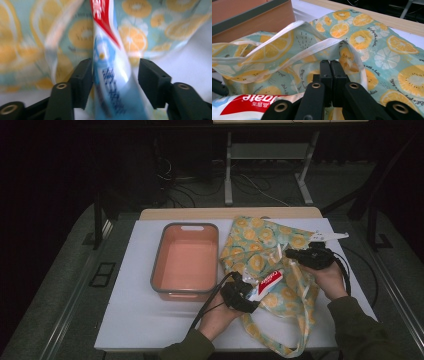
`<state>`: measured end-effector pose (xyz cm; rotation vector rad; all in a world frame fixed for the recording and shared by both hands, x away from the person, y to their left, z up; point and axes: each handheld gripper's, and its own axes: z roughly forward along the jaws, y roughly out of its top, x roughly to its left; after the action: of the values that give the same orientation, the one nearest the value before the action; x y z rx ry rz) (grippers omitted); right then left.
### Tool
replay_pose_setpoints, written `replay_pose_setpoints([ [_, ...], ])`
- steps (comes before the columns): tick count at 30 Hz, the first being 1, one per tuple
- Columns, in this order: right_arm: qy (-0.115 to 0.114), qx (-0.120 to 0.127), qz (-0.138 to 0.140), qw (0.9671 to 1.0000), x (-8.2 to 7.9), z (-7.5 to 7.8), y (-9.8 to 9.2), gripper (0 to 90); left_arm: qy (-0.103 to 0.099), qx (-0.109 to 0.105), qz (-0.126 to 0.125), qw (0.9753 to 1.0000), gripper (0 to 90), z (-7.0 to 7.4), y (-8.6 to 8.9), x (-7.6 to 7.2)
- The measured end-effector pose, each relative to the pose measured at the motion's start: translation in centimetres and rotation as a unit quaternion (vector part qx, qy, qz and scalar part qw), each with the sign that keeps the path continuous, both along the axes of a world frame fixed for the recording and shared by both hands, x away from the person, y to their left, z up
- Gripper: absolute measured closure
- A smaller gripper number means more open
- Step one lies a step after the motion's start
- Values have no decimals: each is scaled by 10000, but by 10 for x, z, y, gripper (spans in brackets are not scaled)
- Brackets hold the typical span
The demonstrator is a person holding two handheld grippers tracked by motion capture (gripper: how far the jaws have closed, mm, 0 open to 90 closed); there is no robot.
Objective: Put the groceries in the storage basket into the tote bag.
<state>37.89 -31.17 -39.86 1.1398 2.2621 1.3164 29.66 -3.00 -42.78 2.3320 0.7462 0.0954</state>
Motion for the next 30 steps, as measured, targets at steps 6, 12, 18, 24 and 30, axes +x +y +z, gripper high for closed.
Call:
replay_pose_setpoints([
  [6,-17,-22,18,10000,0,-1,1,892,257,-132,123,9995,449,-5,5,3],
  [12,-3,-21,9,10000,0,-1,1,892,224,-97,182,9995,521,-4,2,3],
  [18,-1,-21,23,10000,0,-1,2,893,97,27,166,9998,593,0,-7,4],
  [24,-21,-20,47,10000,0,0,3,893,-1,107,180,9998,623,2,-22,13],
  [30,-51,22,64,10000,0,1,2,894,-103,97,322,9994,633,2,-41,33],
])
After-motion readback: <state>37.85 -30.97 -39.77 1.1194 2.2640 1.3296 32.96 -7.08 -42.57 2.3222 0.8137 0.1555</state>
